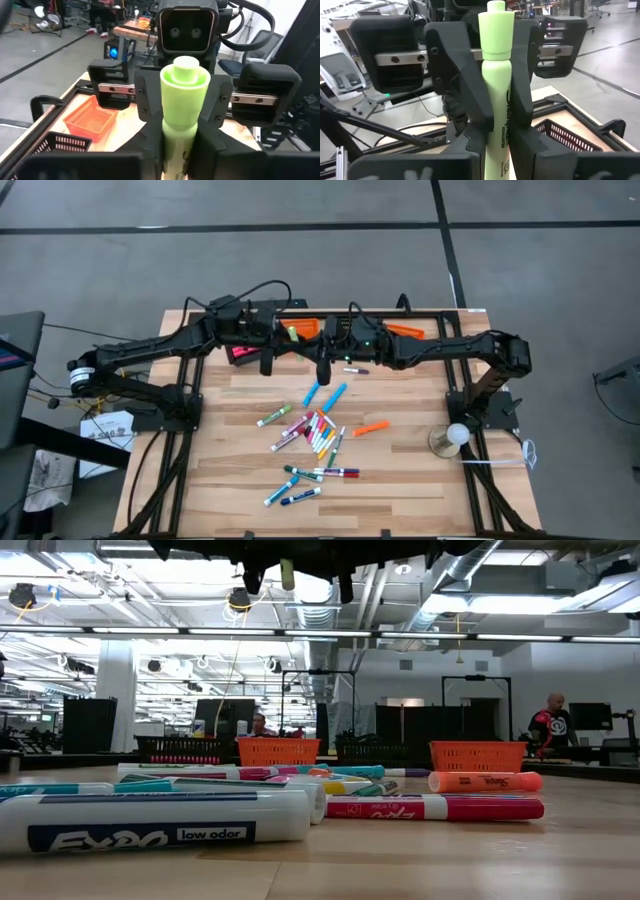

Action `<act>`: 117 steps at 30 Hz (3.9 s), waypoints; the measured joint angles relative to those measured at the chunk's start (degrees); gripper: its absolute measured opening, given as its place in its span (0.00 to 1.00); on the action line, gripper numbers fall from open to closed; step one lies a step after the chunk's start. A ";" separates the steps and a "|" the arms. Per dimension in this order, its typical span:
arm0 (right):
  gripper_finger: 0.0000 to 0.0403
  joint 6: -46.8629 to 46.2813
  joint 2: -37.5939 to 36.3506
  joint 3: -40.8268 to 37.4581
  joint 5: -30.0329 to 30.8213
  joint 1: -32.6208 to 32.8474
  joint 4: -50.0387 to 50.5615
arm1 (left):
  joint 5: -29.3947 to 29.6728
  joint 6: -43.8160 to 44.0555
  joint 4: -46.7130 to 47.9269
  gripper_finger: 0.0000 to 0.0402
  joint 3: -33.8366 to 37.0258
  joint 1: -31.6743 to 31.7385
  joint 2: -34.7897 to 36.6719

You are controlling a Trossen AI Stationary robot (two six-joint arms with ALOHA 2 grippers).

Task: Pick & Place Markers
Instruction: Put the light green highlighter into the left black bin

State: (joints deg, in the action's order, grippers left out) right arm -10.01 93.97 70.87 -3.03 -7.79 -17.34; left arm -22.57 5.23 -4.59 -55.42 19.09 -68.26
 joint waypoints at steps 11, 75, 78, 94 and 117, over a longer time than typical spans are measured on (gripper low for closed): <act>0.22 -0.26 0.00 0.02 -0.23 -0.04 0.09 | -0.18 -0.29 -0.18 0.15 0.00 0.09 0.28; 0.66 0.89 -7.78 0.00 -5.97 -0.85 31.31 | 26.24 -24.31 46.64 0.15 0.02 24.16 -18.48; 0.66 0.89 -7.78 0.00 -5.97 -0.85 31.31 | 27.33 -25.13 45.26 0.15 0.02 24.16 -20.20; 0.66 0.51 -7.78 0.00 -5.97 -0.70 31.36 | 27.49 -26.00 43.98 0.15 0.00 24.83 -23.13; 0.66 0.43 -7.78 0.00 -5.99 -0.70 31.36 | 27.95 -26.01 43.16 0.33 0.00 24.83 -23.31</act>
State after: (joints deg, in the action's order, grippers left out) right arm -9.58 86.19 70.87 -9.02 -8.49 14.02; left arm 5.38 -20.78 38.57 -55.42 43.92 -91.57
